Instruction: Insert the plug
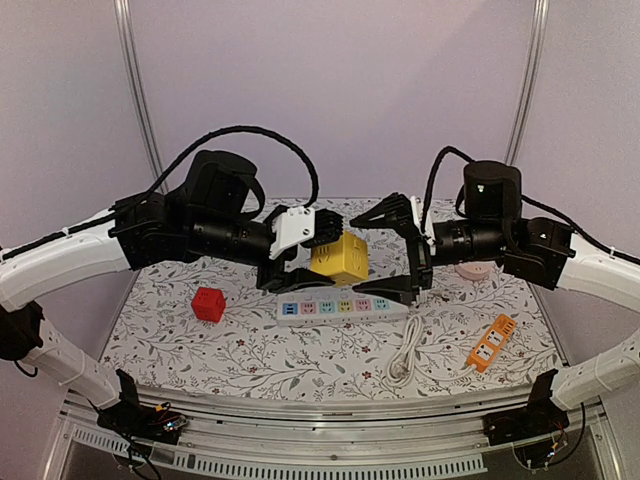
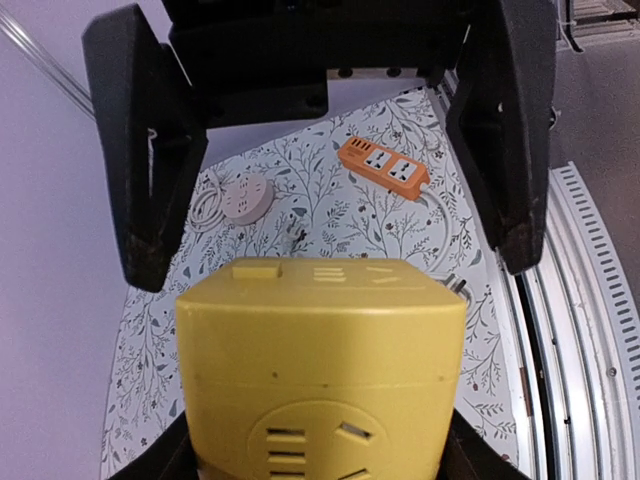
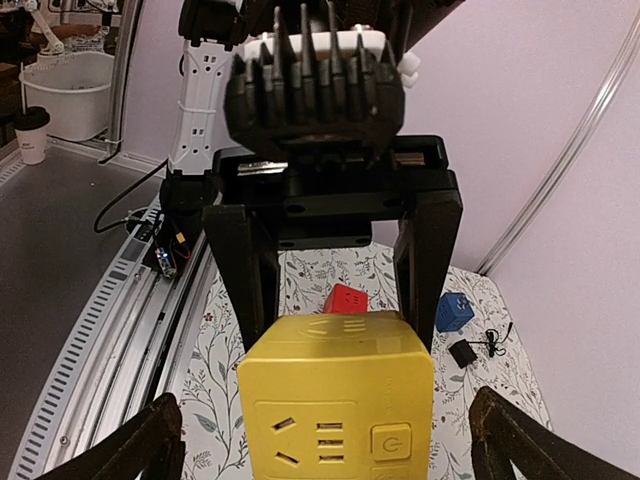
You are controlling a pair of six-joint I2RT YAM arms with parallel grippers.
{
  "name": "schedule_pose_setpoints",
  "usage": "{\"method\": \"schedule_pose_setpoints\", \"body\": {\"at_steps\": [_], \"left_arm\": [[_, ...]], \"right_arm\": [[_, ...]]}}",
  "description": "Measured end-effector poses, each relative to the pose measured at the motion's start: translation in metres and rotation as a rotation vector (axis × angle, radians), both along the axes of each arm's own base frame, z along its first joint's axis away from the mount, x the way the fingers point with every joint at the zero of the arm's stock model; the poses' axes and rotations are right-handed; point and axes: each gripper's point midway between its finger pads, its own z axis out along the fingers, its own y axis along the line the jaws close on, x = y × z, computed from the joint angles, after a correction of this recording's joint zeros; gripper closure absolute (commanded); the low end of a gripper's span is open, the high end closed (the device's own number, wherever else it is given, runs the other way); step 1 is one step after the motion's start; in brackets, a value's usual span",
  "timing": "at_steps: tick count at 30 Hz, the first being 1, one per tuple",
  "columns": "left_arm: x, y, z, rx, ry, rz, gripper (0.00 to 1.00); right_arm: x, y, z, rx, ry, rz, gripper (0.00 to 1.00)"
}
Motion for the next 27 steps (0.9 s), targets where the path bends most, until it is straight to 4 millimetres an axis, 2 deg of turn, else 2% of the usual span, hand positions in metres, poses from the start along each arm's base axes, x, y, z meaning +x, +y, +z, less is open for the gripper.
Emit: {"method": "schedule_pose_setpoints", "body": {"at_steps": [4,9,13,15,19,22,27], "left_arm": [[0.0,0.0,0.001,-0.001,-0.002,0.001,1.0],[0.0,0.001,0.003,-0.004,-0.008,0.005,1.0],[0.001,0.002,0.006,-0.015,-0.016,0.006,1.0],[0.001,0.002,0.007,-0.018,-0.019,0.008,1.0],[0.001,0.003,0.007,-0.019,-0.001,0.022,1.0],[0.0,0.004,0.006,-0.02,0.021,0.022,1.0],[-0.001,0.006,0.008,-0.029,0.015,0.023,1.0]], "right_arm": [[0.005,0.009,0.0,-0.004,0.007,0.0,0.13],[0.013,0.016,-0.008,-0.025,0.035,-0.02,0.15],[0.018,0.018,-0.014,-0.039,0.043,-0.044,0.21],[0.019,0.017,-0.015,-0.044,0.044,-0.051,0.3],[0.021,0.018,-0.017,-0.061,0.026,-0.051,0.64],[0.02,0.019,-0.018,-0.069,-0.003,-0.041,0.99],[0.02,0.02,-0.015,-0.071,-0.009,-0.042,1.0]]}}
